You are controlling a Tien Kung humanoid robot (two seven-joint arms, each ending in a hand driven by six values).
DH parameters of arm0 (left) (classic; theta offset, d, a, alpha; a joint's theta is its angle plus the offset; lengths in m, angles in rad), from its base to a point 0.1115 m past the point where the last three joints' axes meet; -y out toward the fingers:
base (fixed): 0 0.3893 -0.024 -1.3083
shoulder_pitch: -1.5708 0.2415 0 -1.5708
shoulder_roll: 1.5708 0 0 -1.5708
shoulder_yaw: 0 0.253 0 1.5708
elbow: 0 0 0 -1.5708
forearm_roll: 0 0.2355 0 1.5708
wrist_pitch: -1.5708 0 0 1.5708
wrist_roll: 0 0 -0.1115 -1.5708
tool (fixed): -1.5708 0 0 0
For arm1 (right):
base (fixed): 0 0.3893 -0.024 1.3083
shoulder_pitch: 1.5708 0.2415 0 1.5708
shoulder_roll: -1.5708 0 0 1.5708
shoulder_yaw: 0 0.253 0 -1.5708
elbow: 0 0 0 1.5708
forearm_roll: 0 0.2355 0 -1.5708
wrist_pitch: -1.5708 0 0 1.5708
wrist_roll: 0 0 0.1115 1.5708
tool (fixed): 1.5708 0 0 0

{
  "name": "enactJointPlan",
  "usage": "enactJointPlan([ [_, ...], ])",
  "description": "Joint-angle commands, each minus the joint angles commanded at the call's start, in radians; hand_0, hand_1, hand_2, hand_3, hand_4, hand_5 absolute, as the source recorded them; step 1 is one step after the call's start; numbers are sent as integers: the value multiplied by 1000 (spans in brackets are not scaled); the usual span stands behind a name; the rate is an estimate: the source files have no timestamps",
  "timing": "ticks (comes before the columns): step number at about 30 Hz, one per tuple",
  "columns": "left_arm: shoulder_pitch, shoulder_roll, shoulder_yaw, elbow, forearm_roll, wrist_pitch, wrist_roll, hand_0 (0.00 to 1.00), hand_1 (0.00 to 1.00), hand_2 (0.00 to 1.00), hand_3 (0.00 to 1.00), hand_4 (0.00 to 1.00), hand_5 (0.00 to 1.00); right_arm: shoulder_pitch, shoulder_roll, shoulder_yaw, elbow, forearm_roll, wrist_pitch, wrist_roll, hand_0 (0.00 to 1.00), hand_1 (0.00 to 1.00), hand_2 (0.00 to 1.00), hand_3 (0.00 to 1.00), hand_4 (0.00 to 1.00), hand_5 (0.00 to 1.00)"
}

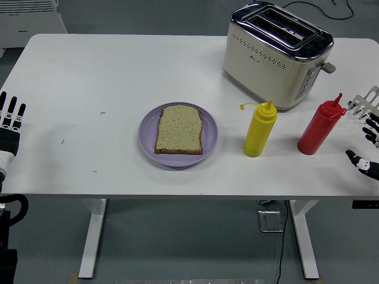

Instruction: Pick up the cup,pour liquid into bread,place the cup on the desk

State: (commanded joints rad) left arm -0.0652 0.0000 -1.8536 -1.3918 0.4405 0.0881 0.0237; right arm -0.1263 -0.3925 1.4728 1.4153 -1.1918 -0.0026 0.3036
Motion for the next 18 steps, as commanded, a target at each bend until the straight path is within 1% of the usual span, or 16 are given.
enactJointPlan([
  [3,2,0,1,0,0,0,0,782,735,729,681,560,987,5,2,-17,4,10,-6,0,982,940,996,998,822,44],
  [8,3,0,5,1,0,-2,0,782,735,729,681,560,987,36,26,-56,-1,26,-27,-2,982,940,996,998,822,44],
  [10,5,0,5,1,-1,-2,0,783,736,730,684,560,989,57,40,-70,-10,34,-33,-3,987,942,998,998,831,55],
  [14,4,0,3,2,0,-2,-1,783,736,730,684,560,989,91,57,-93,-21,44,-40,-4,987,942,998,998,831,55],
  [18,1,0,-1,2,0,-3,-1,783,738,730,686,560,992,129,74,-110,-46,65,-59,-1,986,942,998,998,836,64],
])
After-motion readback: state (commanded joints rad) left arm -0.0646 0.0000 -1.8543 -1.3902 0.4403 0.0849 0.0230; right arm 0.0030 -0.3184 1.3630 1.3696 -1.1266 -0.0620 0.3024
